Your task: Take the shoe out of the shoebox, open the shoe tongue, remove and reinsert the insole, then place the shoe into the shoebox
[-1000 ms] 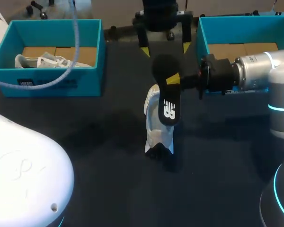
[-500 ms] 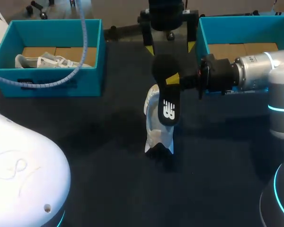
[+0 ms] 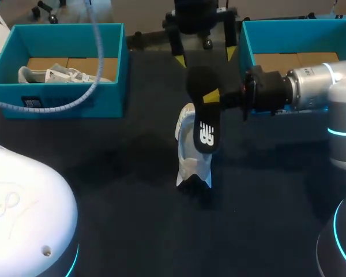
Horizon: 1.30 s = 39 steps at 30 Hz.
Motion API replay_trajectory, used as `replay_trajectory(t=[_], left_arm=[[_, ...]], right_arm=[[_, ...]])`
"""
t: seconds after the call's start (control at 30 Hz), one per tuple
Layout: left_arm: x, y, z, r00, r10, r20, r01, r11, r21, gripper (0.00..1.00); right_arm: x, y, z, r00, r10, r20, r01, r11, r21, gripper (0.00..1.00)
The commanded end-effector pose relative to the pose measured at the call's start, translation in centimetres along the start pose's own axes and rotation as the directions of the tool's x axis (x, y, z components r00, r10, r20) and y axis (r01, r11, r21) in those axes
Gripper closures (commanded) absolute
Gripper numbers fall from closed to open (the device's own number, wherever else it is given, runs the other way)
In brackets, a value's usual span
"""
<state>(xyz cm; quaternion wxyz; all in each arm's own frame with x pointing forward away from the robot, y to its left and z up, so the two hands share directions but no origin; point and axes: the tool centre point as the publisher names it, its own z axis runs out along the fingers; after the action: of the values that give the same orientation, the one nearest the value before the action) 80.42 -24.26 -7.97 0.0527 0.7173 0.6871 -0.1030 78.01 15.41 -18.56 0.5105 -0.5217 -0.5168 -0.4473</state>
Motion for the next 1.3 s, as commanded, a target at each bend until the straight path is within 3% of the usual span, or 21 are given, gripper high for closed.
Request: replay_trajectory(t=[0.03, 0.73, 1.3], left_arm=[[1.3, -0.3, -0.1, 0.999, -0.004, 0.049, 0.004, 1.0, 0.001, 0.0], [3.8, -1.2, -0.4, 0.935, -0.065, 0.349, 0.068, 0.998, 0.004, 0.0], [4.7, -1.7, 2.1, 0.741, -0.068, 0.668, 0.049, 0.998, 0.047, 0.0]], right_arm=[[0.2, -0.4, -0.2, 1.0, 0.002, 0.006, -0.002, 1.0, -0.008, 1.0], [1.0, -1.3, -1.4, 1.0, -0.006, -0.005, 0.006, 0.999, -0.051, 1.0], [1.5, -2.7, -2.4, 1.0, -0.001, -0.004, 0.0, 0.997, -0.083, 1.0]])
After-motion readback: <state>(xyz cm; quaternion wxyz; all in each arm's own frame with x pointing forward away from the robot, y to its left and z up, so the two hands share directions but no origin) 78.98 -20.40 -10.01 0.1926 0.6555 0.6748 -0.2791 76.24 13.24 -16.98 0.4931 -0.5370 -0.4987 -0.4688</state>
